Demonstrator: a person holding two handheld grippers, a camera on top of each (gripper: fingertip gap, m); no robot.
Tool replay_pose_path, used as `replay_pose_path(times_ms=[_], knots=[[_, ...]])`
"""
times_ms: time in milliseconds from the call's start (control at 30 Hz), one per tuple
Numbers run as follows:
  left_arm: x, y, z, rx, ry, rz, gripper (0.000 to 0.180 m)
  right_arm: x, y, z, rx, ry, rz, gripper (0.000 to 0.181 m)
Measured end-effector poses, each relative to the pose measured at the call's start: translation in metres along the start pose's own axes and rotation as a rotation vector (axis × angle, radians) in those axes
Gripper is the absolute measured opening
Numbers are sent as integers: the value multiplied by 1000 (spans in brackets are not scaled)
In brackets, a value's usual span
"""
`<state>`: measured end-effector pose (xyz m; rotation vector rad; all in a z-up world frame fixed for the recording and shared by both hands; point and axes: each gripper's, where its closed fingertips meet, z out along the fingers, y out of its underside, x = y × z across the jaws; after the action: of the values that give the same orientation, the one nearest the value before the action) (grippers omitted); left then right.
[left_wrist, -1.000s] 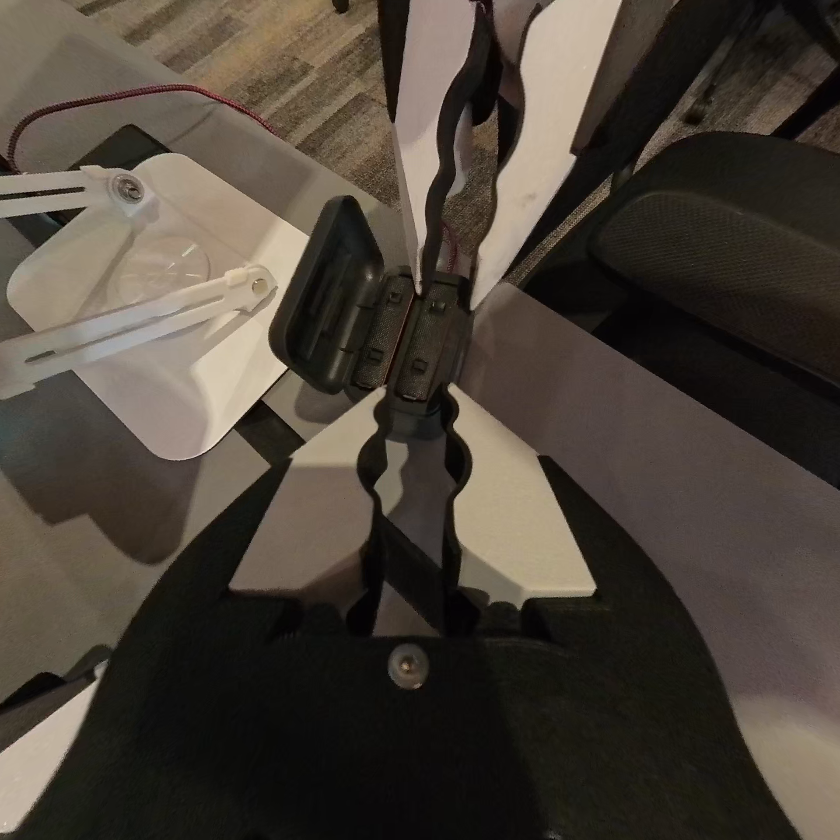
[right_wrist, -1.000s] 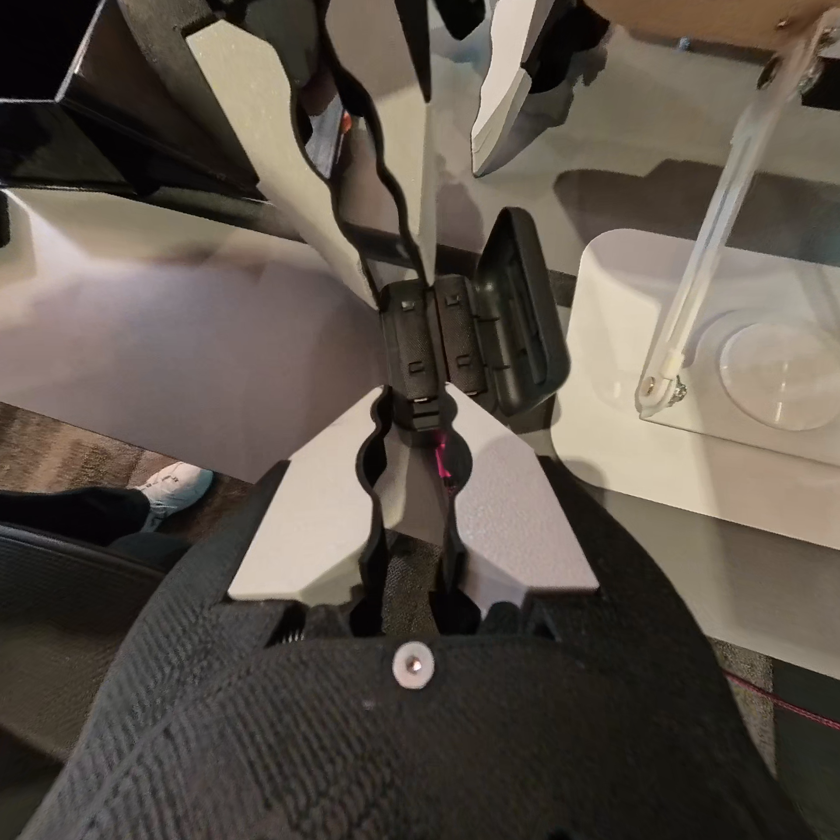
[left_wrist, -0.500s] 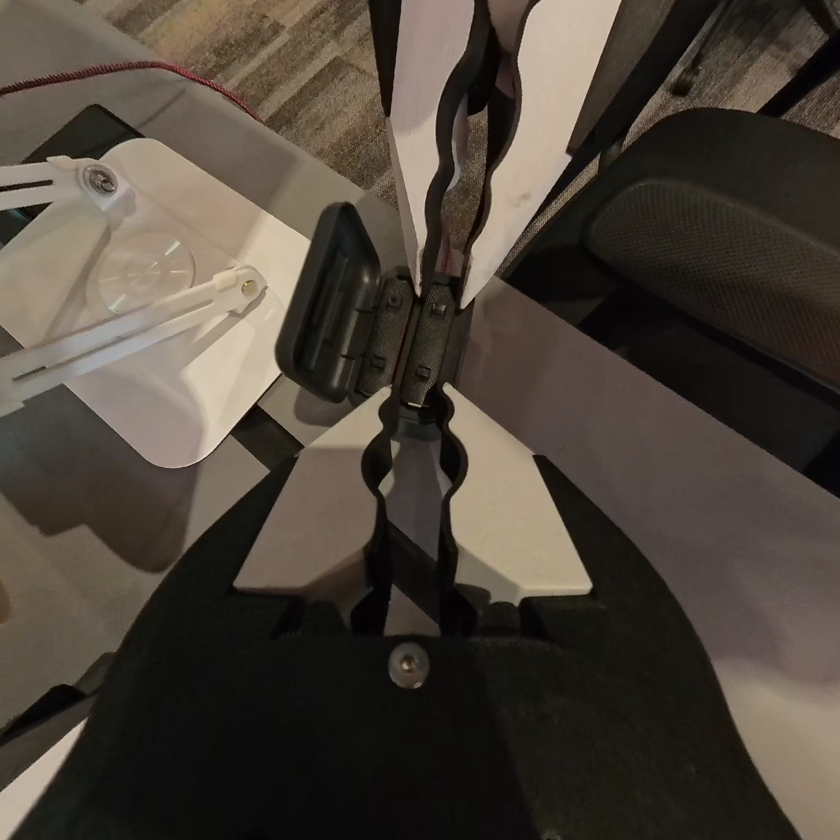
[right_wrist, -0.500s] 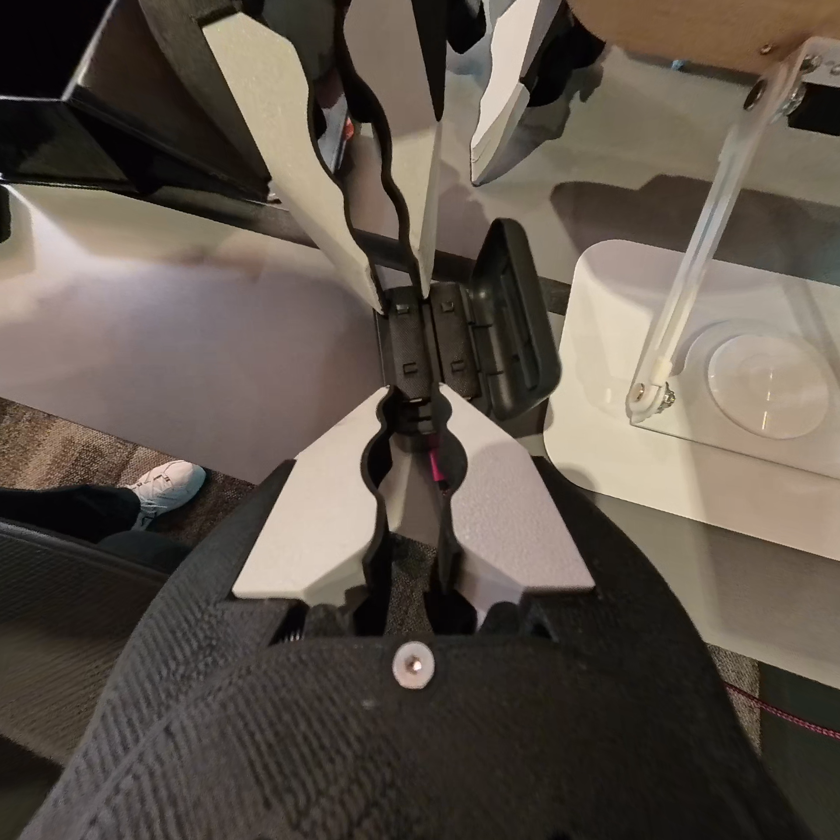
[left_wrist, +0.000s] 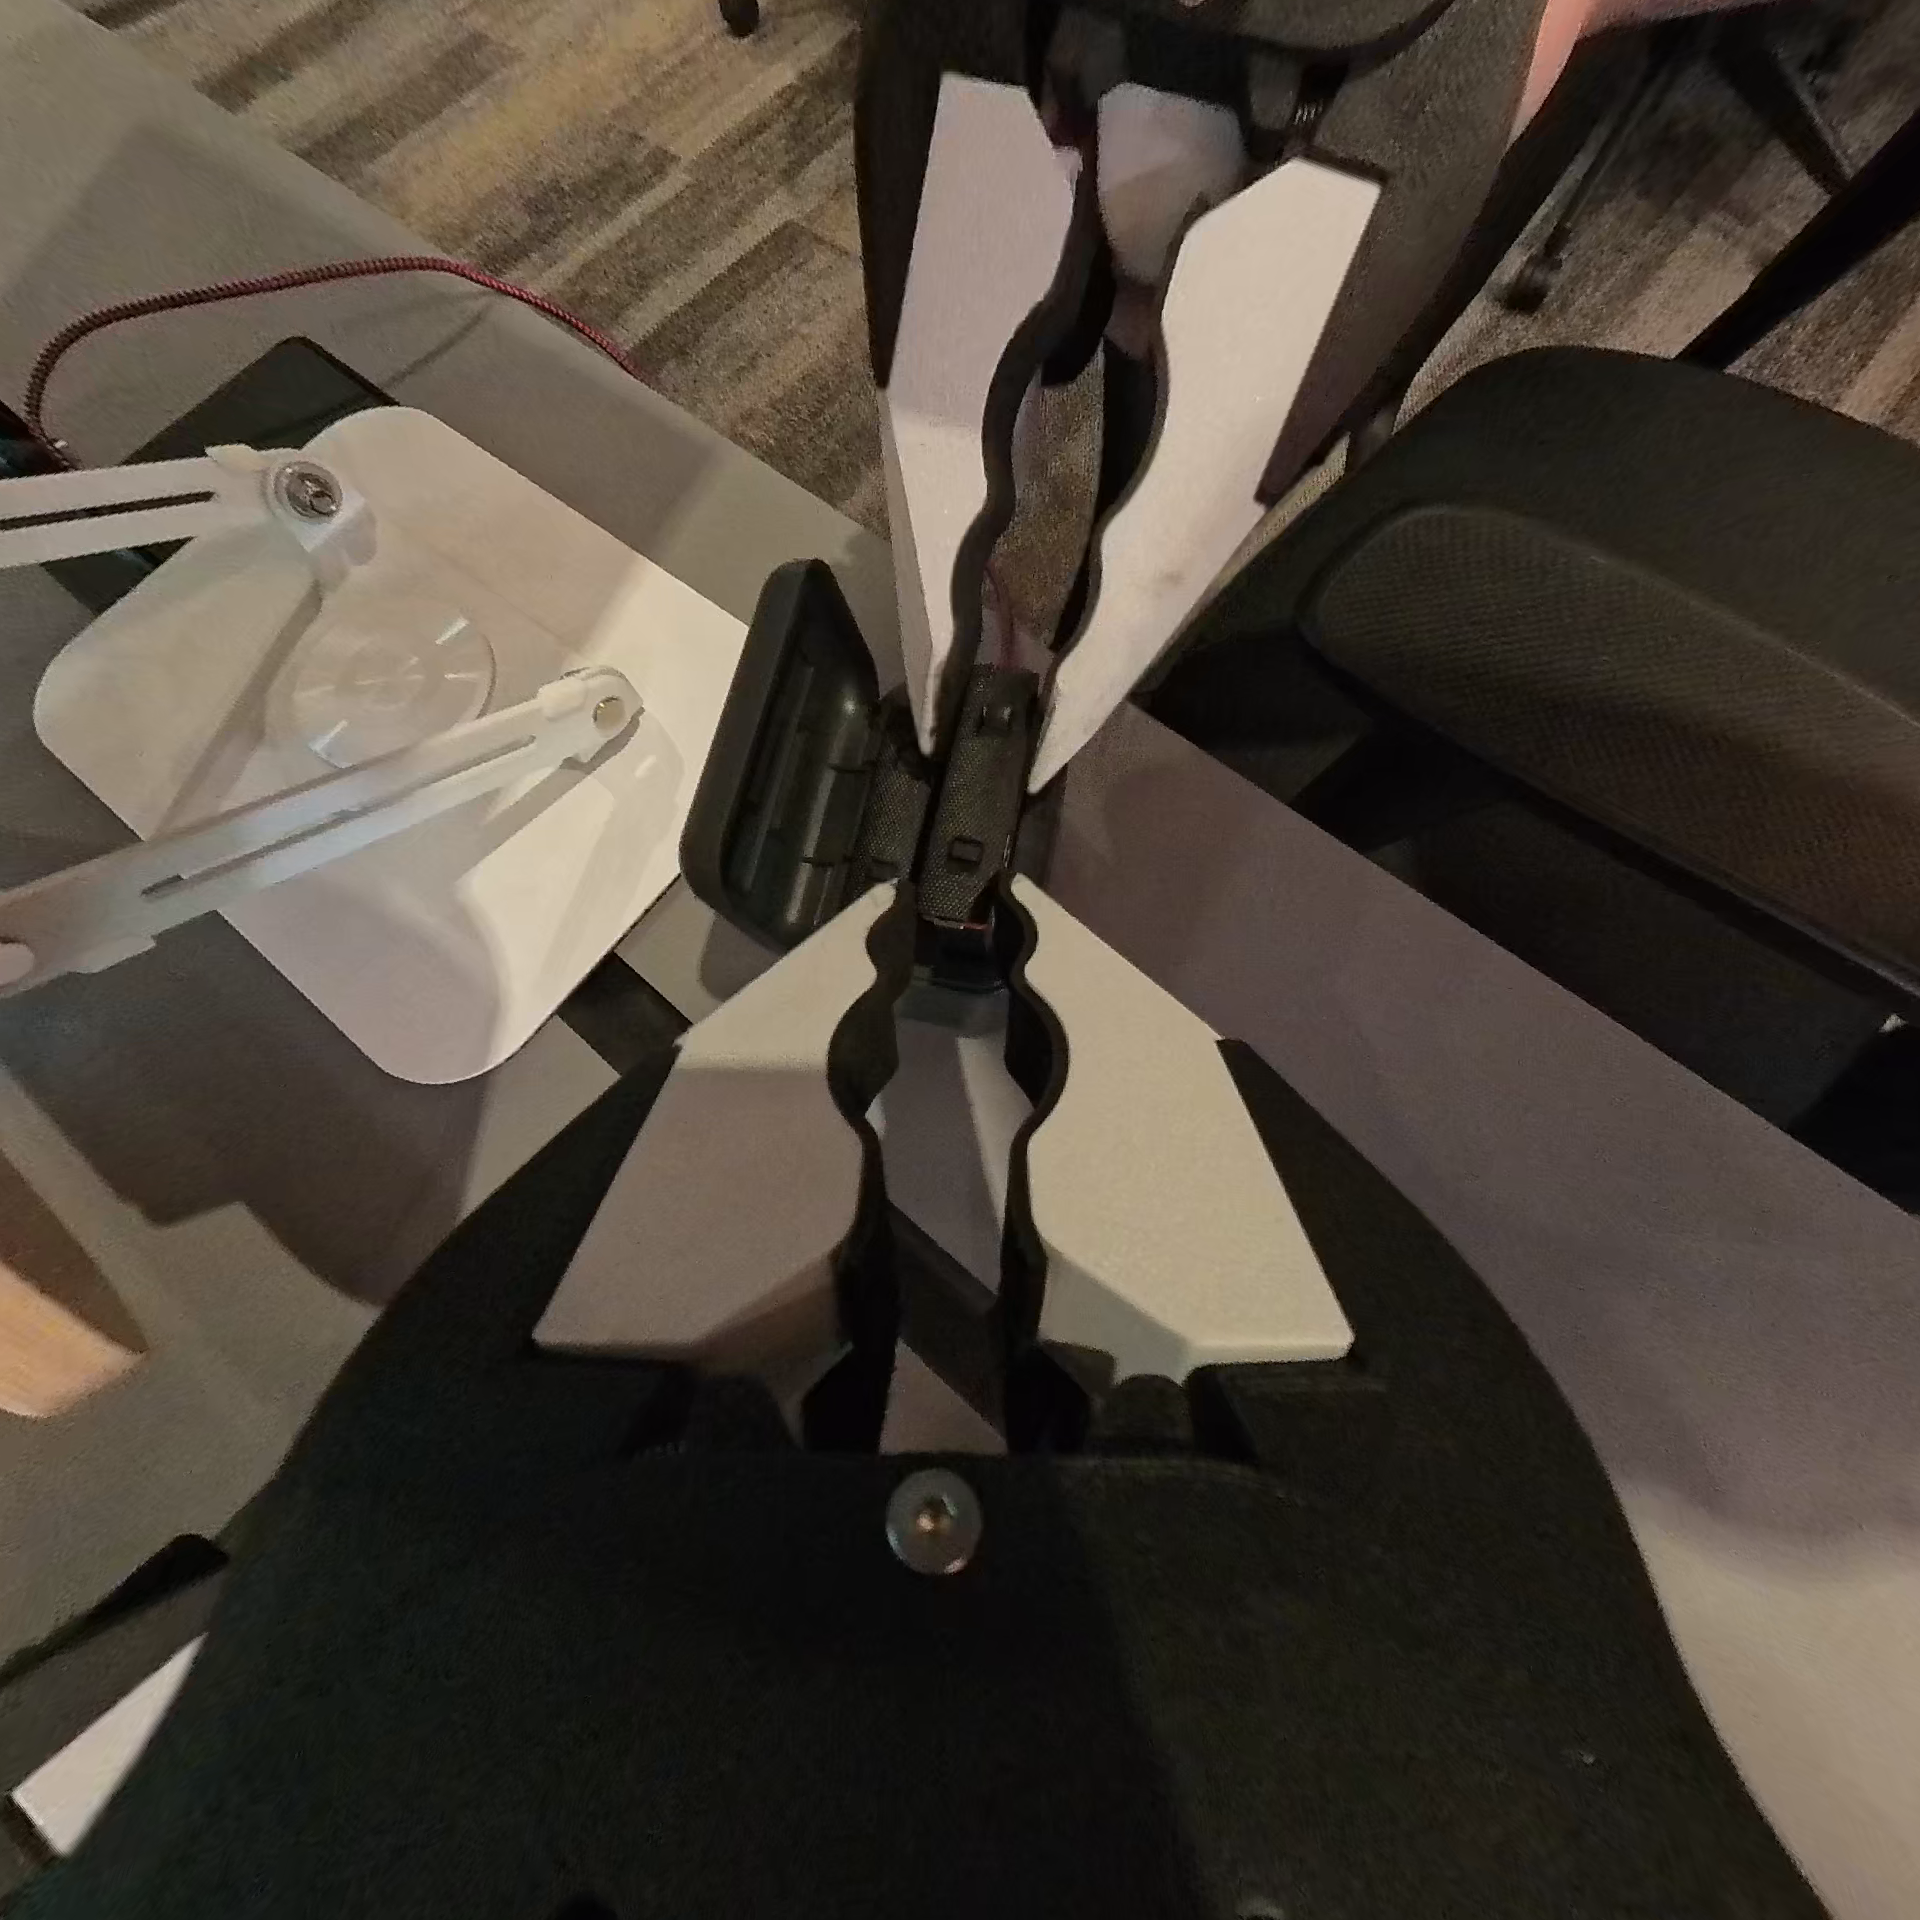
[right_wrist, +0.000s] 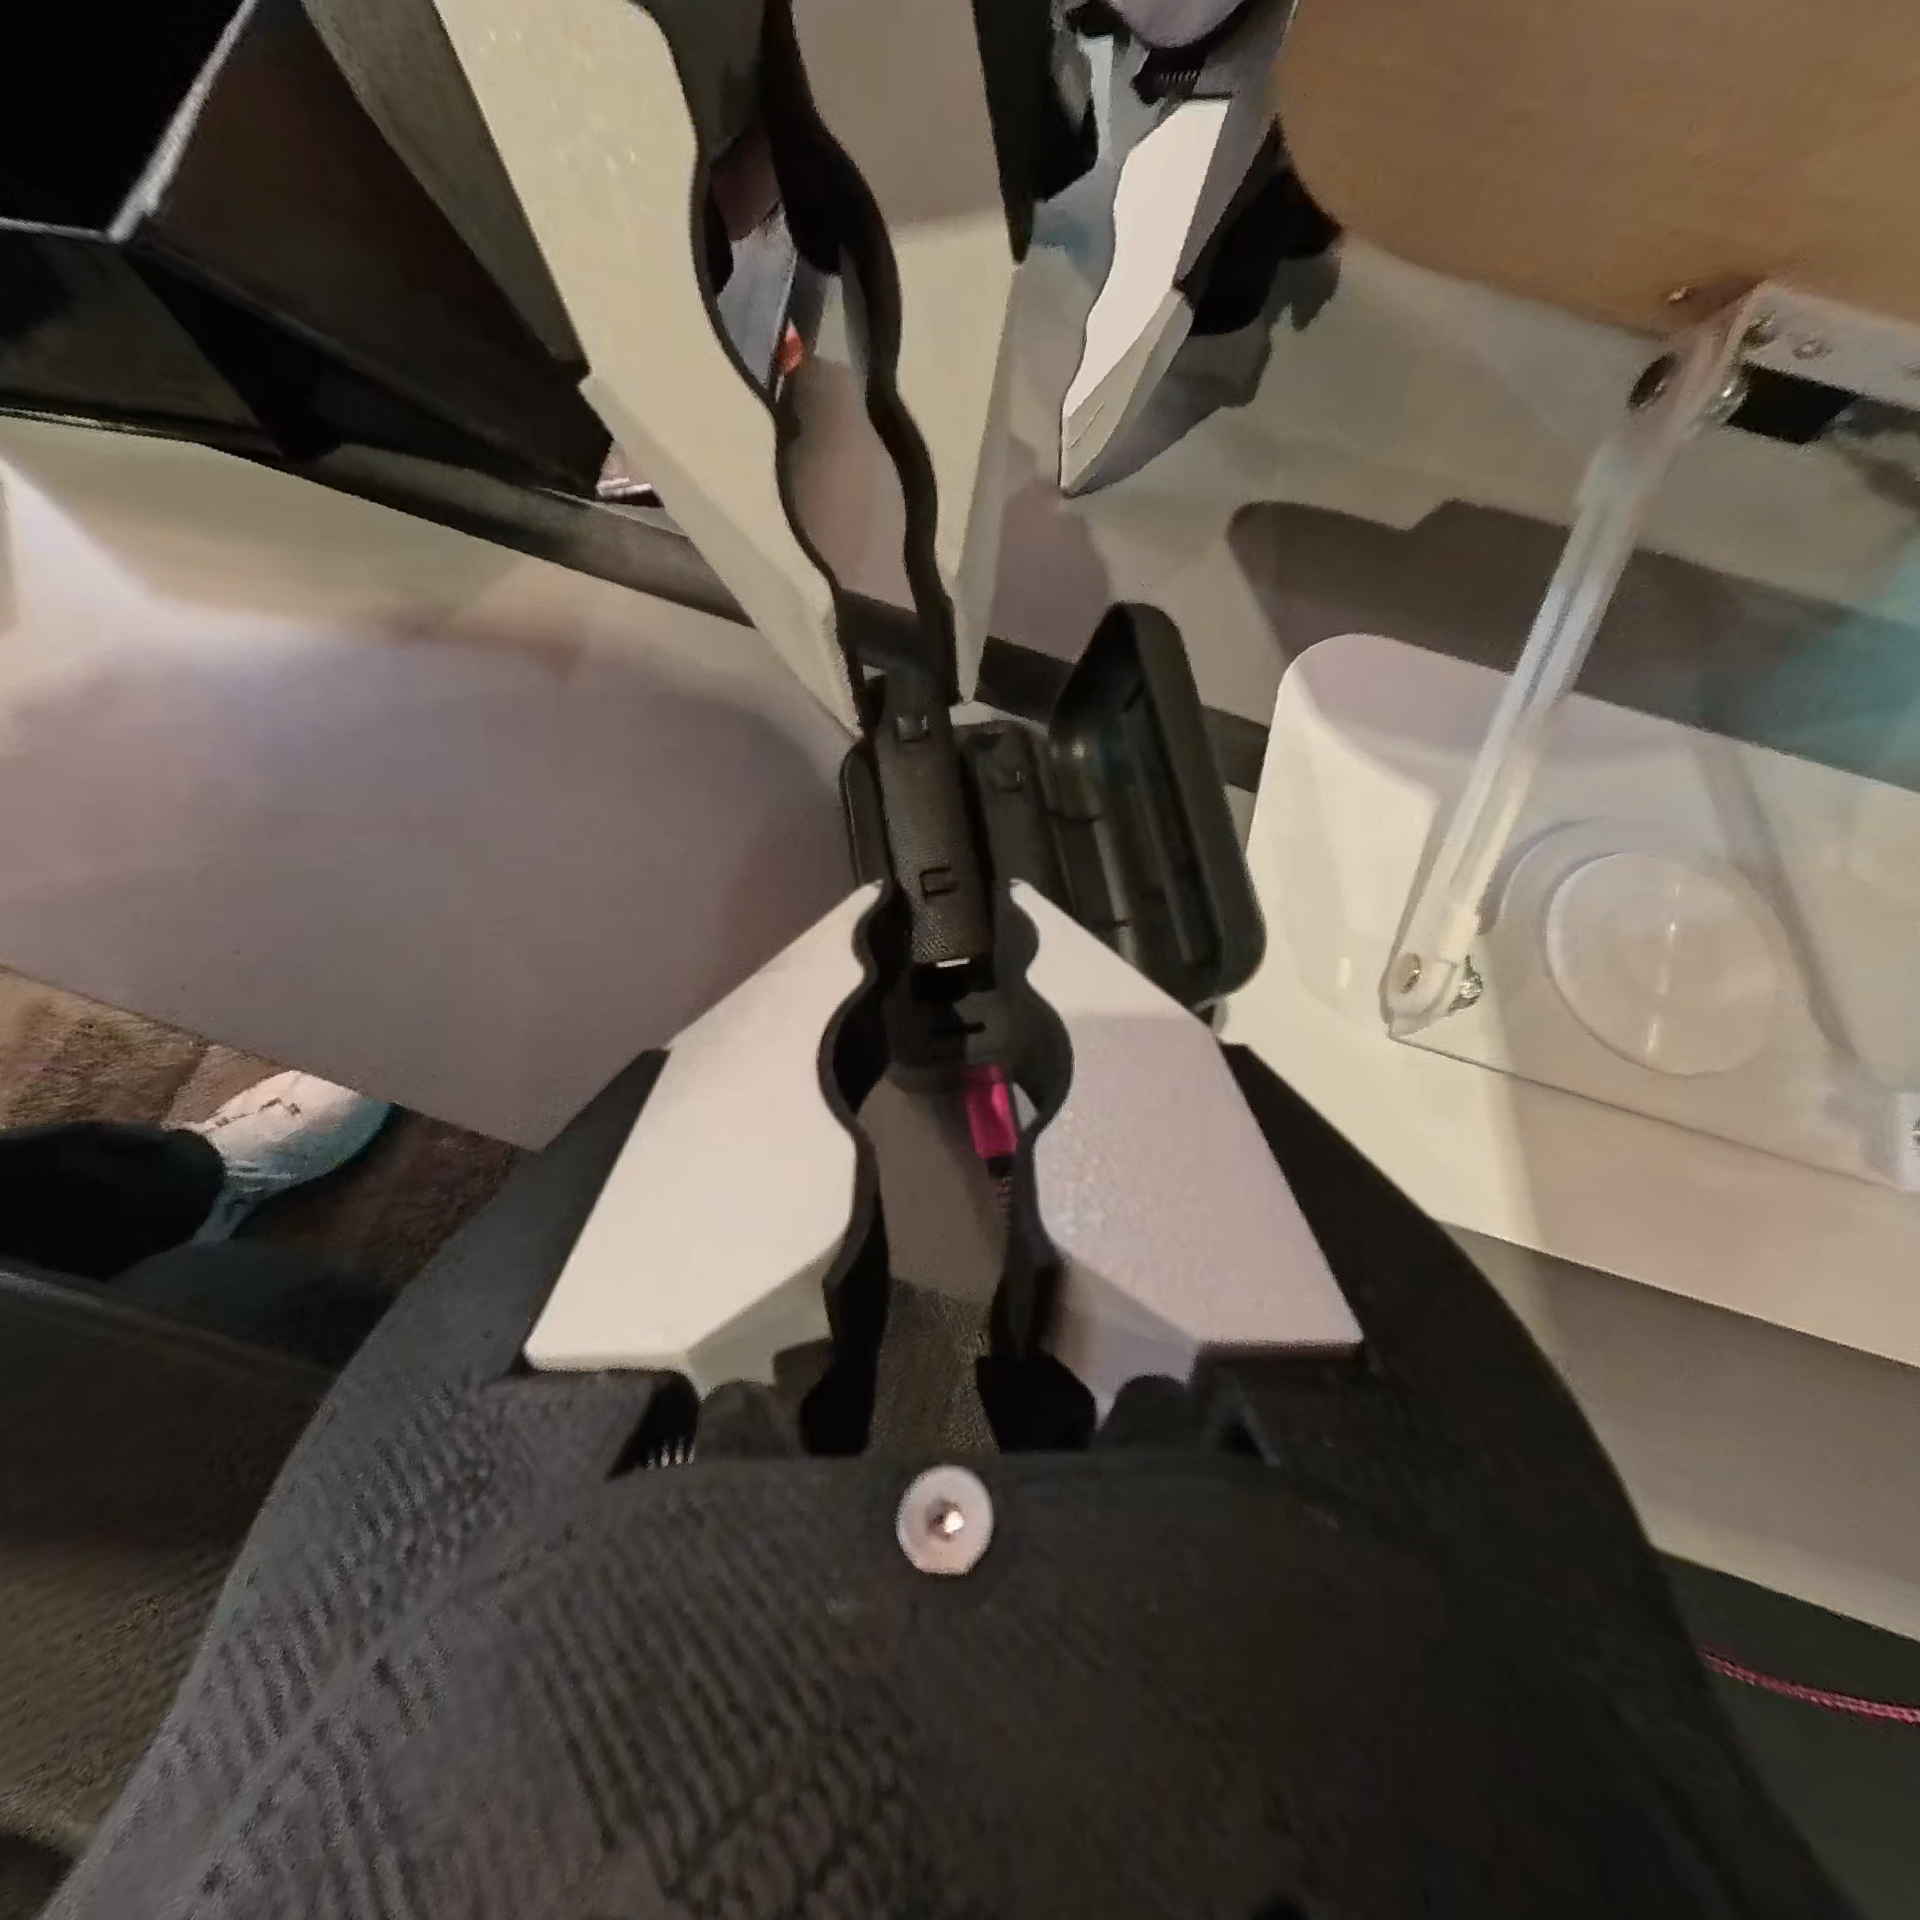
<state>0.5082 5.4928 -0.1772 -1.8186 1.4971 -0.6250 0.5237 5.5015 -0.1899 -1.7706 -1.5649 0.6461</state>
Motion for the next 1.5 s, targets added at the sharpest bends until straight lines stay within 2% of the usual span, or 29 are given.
replay_pose_path(times_ms=[200, 467, 500, 567, 633, 733, 800, 833, 967, 1100, 1300, 1400, 1500], knots=[[2, -7, -7, 32, -9, -3, 13, -3, -8, -5, 14, -4, -16, 13], [45, -70, -68, 161, -44, 48, 14, -46, -64, -70, 95, 45, -106, 14], [56, -79, -80, 190, -40, 46, 20, -57, -73, -81, 107, 46, -97, 14], [77, -96, -104, 260, -26, -3, 46, -79, -94, -111, 134, 82, -76, 14], [99, -108, -126, 356, 19, -79, 57, -104, -115, -142, 167, 118, -31, 14], [136, -137, -156, 570, 159, -221, 50, -148, -142, -192, 154, 191, 32, 14], [167, -177, -185, 759, 327, -299, 33, -183, -159, -224, 140, 221, 79, 14], [185, -196, -197, 812, 399, -303, 34, -200, -169, -241, 141, 239, 105, 14], [272, -255, -218, 743, 613, -112, 50, -263, -193, -310, 129, 355, 219, 15], [366, -314, -237, 688, 844, 114, 10, -334, -205, -385, 131, 497, 328, 14], [528, -369, -243, 561, 1219, 342, 9, -472, -179, -489, 291, 793, 581, 15], [622, -395, -239, 506, 1468, 323, 8, -556, -157, -540, 481, 1039, 688, 17], [722, -421, -230, 435, 1707, 280, 9, -650, -121, -580, 527, 1293, 816, 28]])
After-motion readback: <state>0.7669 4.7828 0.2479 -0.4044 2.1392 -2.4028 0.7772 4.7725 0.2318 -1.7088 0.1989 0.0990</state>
